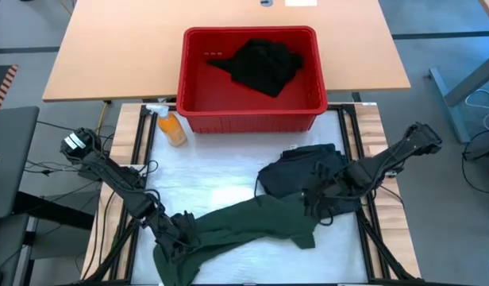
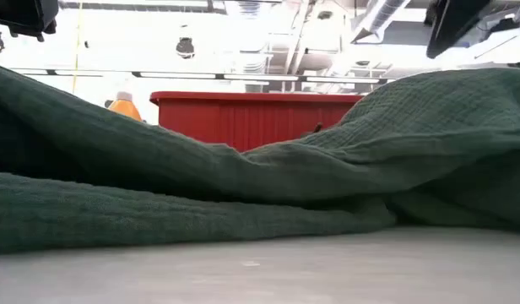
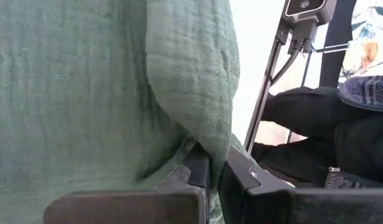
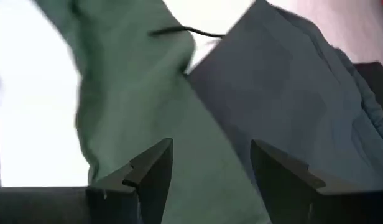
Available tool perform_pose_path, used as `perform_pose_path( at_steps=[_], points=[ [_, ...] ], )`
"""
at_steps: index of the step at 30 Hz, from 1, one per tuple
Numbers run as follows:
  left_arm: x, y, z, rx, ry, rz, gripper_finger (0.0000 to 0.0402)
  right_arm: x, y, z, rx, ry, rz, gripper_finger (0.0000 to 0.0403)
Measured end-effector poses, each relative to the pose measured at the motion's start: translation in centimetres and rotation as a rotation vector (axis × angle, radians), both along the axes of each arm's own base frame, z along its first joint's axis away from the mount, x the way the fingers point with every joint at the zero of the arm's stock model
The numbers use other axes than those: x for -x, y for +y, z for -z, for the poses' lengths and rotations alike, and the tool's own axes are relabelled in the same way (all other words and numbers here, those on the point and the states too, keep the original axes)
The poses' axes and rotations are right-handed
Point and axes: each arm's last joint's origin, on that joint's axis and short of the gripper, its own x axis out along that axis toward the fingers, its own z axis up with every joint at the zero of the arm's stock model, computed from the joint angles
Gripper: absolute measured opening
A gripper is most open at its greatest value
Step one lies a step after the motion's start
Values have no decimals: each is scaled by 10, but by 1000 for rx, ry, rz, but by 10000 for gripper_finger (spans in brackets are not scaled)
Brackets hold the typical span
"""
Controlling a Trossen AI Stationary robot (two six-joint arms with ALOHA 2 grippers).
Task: Fold laundry
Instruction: Fold the green shirt
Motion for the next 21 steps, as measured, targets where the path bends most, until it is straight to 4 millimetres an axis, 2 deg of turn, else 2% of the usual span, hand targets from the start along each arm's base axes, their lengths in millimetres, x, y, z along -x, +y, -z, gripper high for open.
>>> perform_pose_path(
  at_steps=[6,9,11,16,21],
  points=[
    [8,-7,1,31,46,19,0,-6,-29,46,50,32,93,227],
    [13,-12,1,45,72,17,0,-8,-46,66,126,25,196,219],
    [16,-14,2,48,86,17,0,-8,-57,72,200,14,293,214],
    [21,-18,2,65,108,12,0,-10,-81,67,280,-34,464,199],
    [31,-20,6,26,173,16,0,-13,-75,32,228,-133,404,184]
  ],
)
